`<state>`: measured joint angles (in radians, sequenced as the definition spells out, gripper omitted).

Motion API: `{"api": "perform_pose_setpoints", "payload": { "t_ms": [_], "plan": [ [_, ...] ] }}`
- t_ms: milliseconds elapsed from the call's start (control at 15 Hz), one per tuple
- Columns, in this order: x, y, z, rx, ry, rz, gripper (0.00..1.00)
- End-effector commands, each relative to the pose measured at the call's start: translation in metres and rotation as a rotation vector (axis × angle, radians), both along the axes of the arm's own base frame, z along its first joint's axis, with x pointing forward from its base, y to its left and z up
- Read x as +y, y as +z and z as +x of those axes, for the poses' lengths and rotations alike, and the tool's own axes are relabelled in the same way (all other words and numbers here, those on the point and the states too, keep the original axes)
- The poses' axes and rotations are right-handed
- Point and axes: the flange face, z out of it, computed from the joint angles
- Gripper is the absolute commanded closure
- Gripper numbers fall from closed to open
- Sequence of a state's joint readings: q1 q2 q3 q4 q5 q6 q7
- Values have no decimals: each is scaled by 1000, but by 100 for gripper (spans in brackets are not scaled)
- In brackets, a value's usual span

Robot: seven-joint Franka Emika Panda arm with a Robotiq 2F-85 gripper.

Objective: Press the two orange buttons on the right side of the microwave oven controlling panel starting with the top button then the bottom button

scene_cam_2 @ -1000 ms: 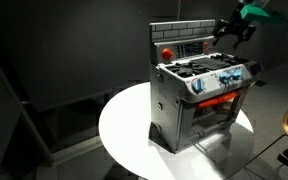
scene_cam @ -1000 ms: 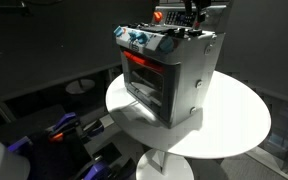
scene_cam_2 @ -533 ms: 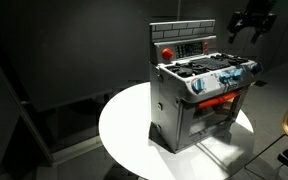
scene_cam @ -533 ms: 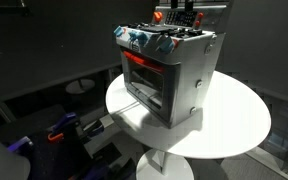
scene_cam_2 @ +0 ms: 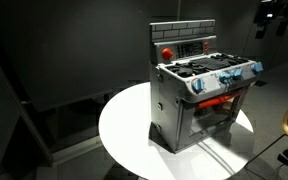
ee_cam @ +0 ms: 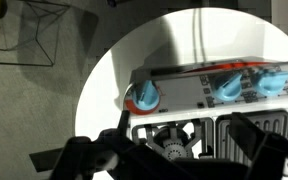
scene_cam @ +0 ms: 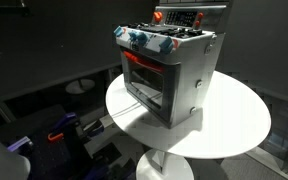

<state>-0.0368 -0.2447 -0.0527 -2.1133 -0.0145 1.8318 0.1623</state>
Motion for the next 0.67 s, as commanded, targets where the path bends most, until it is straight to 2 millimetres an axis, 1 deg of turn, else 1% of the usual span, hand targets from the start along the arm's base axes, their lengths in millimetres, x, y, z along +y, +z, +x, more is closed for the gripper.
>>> {"api": "perform_pose_setpoints", "payload": {
  "t_ms": [0, 200, 400, 600],
  "plan": [
    [-1, 23, -26, 11, 101, 22, 0],
    [-2, 33, -35, 9, 135, 27, 0],
    [1, 30, -28, 9, 110, 10, 0],
    [1, 28, -28, 13, 110, 11, 0]
  ]
}}
